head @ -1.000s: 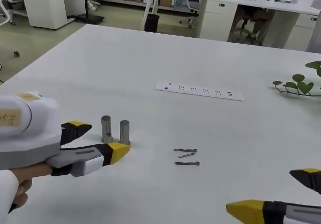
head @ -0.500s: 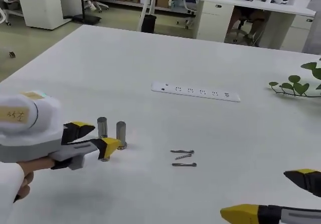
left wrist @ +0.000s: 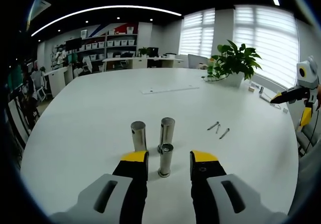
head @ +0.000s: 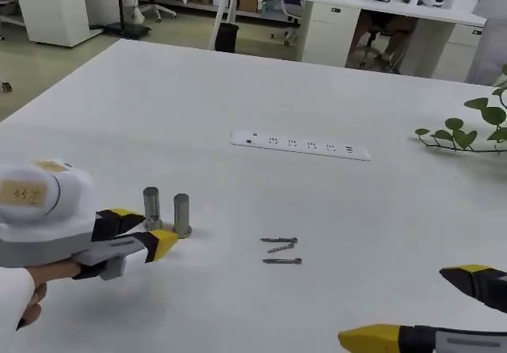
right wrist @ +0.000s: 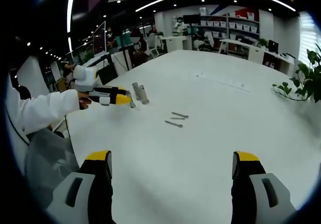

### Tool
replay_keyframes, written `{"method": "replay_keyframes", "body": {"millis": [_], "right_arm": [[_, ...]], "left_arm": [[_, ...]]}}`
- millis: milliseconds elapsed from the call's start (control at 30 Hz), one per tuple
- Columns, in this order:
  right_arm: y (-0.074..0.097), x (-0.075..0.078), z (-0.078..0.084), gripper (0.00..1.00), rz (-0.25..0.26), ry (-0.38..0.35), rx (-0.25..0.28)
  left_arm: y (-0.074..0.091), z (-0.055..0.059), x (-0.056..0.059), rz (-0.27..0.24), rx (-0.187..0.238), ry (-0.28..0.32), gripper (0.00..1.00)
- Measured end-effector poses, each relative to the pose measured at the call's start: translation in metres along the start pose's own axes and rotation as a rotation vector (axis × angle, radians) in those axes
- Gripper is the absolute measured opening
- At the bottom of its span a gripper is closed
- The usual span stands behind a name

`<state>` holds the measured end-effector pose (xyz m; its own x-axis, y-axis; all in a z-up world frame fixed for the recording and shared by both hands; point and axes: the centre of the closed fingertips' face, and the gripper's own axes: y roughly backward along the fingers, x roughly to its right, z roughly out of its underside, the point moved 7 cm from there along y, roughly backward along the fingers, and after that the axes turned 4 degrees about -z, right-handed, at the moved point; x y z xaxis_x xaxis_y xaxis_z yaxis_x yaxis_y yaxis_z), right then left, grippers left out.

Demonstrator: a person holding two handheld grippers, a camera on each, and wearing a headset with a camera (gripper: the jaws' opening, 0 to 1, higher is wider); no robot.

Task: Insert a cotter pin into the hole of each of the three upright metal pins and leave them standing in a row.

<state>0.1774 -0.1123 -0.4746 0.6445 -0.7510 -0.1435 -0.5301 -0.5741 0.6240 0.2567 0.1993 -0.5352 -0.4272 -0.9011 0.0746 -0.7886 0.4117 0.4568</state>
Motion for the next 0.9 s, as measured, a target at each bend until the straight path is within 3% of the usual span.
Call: {"method": "replay_keyframes", "body": {"millis": [167,333,533,667,800,900], "right_arm": [[0.0001,0.0000,0.0000,0.98,-0.005,-0.002,-0.003],[0.0002,0.0010,0.0002,0.98,-0.003,-0.004,-0.008],[0.0008,0.0020,0.0020,0.98,-0.006,-0.012,-0.017],[0.0016,0.0019,0.0030,0.97,-0.006,-0.017,-0.018],[0.0024,0.0034,0.0035,0.97,0.000,-0.027,-0.017],[0.0033,0.0038,0.0029,0.97,0.001,-0.027,-0.013]], "left_arm": [[-0.0022,-0.0009,-0.0002,-0.009,0.008,0.007,0.27],[-0.0041,-0.0008,-0.0013,-0.002,0.013,0.012,0.18],[-0.0063,0.0014,0.0002,0.016,0.001,0.005,0.13],[-0.0062,0.0026,-0.0004,0.019,0.012,0.047,0.07],[-0.0041,0.0039,0.0009,0.061,0.003,0.048,0.07],[-0.0021,0.0021,0.0001,0.054,0.006,0.048,0.06]]}}
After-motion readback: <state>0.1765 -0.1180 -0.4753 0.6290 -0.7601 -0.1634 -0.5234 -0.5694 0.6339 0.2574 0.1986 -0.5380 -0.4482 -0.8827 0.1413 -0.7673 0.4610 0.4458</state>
